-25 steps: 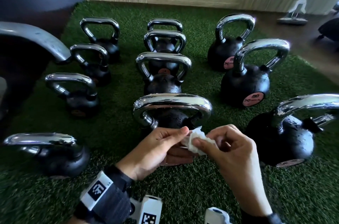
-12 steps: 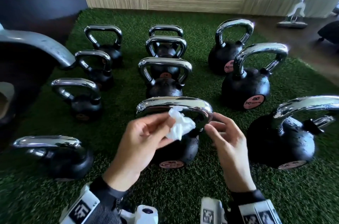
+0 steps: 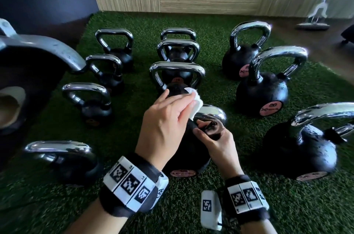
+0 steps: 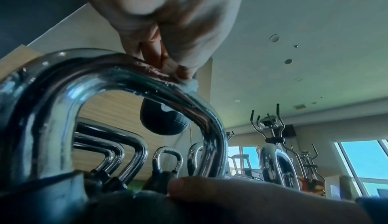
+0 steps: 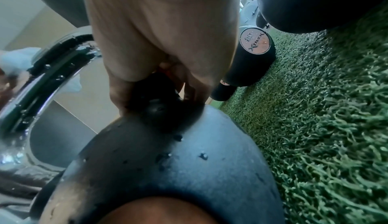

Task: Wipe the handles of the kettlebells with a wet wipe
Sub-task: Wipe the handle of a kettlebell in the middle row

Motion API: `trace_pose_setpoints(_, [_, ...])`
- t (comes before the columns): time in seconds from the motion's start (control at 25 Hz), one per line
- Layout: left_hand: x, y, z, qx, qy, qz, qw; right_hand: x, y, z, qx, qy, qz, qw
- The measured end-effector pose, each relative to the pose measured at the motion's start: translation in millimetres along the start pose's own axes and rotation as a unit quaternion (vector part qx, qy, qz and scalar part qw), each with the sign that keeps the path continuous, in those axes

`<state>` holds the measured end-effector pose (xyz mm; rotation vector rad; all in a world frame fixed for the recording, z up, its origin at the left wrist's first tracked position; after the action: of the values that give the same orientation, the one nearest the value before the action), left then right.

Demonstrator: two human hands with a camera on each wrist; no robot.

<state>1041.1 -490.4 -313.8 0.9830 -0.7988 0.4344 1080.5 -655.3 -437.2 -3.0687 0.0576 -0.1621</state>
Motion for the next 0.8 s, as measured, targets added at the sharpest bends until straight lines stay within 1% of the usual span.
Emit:
trace_pose_setpoints(0.04, [-3.0, 4.7, -5.7, -0.001, 0.004, 0.006, 1.0, -1.1, -0.3, -1.0, 0.002, 0.0, -0.005, 1.0])
trace_pose_setpoints(0.16, [-12.9, 22.1, -37.1, -0.018, 0.08, 0.049, 0.995, -1.3, 1.1, 1.2, 0.003, -0.004, -0.024, 1.0])
trace_pose_setpoints(0.2, [-15.9, 25.1, -43.1, -0.014, 0.088, 0.061, 0.994, -1.1, 1.7, 2.3, 0.004, -0.001, -0.024, 1.0])
trace_pose_setpoints(0.32, [-25.9, 25.5, -43.6, -0.008, 0.07, 0.069, 0.995, -1.4, 1.8, 6.8, 0.006, 0.004, -0.008, 1.0])
trace_pose_setpoints(0.36, [-29.4, 24.2, -46.5, -0.018, 0.086, 0.073, 0.993, -0.9, 1.9, 8.3, 0.011, 0.006, -0.005, 1.0])
trace_pose_setpoints(0.4, [-35.8, 23.5, -54.4, -0.031, 0.124, 0.08, 0.989, -0.7, 1.8, 9.1, 0.019, 0.005, -0.004, 1.0])
trace_pose_setpoints(0.48, [-55.8, 19.6, -77.9, -0.077, 0.228, 0.077, 0.967, -1.5, 1.3, 9.7, 0.034, 0.001, -0.007, 0.999])
trace_pose_setpoints(0.52, [-68.1, 15.6, -87.3, -0.095, 0.27, 0.064, 0.956, -1.6, 1.4, 8.9, 0.037, 0.0, -0.007, 0.999])
trace_pose_setpoints(0.56, [-80.9, 11.5, -91.4, -0.102, 0.295, 0.051, 0.949, -1.9, 1.5, 8.0, 0.039, -0.001, -0.006, 0.999])
trace_pose_setpoints(0.64, [-103.8, 4.2, -89.3, -0.123, 0.325, 0.051, 0.936, -1.5, 0.6, 8.0, 0.039, 0.0, -0.007, 0.999])
trace_pose_setpoints(0.72, [-120.0, -4.8, -81.0, -0.176, 0.354, 0.068, 0.916, -1.7, -0.3, 7.9, 0.032, 0.003, -0.009, 0.999])
trace_pose_setpoints(0.8, [-129.1, -13.6, -73.6, -0.234, 0.376, 0.07, 0.894, -2.2, 0.4, 7.1, 0.026, 0.002, -0.011, 1.0])
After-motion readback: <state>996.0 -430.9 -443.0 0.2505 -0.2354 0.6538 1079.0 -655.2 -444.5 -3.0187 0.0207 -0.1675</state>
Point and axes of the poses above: each hand's wrist, its own x-axis towards the middle knuckle, its own y-axis out of the back of the hand, z = x × y, the point moved 4 cm from there along x, towards the middle knuckle, and after that the axes turned 11 degrees about x, right-handed, at the moved point
